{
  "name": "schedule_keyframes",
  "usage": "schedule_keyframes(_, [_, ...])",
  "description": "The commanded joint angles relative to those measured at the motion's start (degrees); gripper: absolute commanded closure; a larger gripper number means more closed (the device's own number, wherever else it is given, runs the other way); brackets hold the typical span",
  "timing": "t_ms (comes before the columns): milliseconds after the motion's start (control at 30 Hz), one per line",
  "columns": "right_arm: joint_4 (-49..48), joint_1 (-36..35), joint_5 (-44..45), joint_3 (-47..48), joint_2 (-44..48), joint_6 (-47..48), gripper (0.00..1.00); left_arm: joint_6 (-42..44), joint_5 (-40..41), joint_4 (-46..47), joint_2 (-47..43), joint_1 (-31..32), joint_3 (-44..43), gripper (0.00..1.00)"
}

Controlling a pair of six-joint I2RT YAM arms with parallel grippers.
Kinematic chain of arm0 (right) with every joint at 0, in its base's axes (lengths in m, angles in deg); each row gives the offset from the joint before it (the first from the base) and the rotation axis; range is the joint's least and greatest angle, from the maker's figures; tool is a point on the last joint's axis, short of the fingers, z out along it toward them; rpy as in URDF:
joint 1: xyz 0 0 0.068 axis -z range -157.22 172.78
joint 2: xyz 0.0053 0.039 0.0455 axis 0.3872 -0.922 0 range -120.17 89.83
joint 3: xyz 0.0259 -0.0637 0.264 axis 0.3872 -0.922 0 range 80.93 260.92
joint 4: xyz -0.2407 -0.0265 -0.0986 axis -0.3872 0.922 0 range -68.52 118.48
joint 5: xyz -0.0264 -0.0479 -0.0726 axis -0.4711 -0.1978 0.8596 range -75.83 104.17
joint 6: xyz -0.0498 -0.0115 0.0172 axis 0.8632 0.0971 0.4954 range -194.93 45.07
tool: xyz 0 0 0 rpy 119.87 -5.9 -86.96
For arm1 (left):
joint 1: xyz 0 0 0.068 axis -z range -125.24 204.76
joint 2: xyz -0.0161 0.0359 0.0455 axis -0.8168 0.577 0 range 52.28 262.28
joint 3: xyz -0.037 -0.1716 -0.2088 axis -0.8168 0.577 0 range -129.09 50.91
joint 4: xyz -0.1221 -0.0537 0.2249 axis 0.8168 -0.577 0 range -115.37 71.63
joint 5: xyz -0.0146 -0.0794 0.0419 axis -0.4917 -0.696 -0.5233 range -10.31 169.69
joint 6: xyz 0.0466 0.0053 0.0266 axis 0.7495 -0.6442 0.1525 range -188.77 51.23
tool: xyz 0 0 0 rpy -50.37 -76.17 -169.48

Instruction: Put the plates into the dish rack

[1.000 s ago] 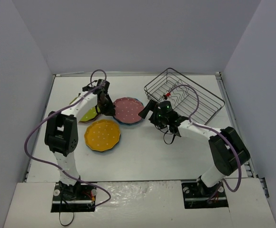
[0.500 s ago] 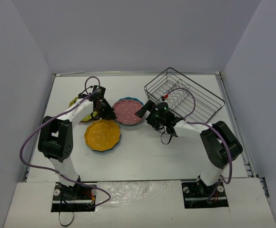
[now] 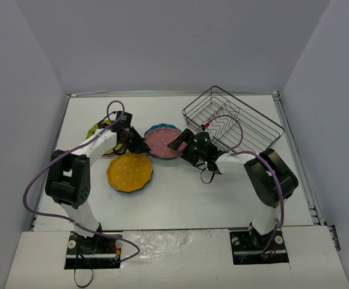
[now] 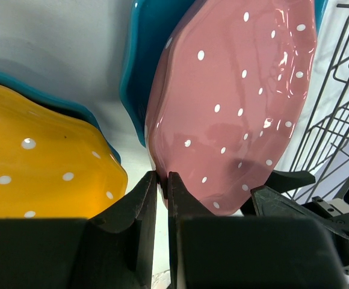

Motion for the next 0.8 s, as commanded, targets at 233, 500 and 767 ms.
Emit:
schedule_keyframes(233, [-8.42, -0.36, -0.58, 1.54, -1.43, -2.40, 0.10, -1.97, -7.84, 7.30, -6.96, 0.31, -0.58, 1.00])
schedule_keyframes(500, [-14.20, -0.22, -0.10, -0.69, -1.63, -4.74, 0.22, -2.13, -8.48, 8.30, -8.05, 0.37, 1.60, 1.00])
schedule_keyframes(767, [-18.20, -0.08, 0.92, -2.68, -0.68, -5.56, 0.43, -1.57, -9.23, 9.93, -9.15, 0.73, 4.56, 1.00])
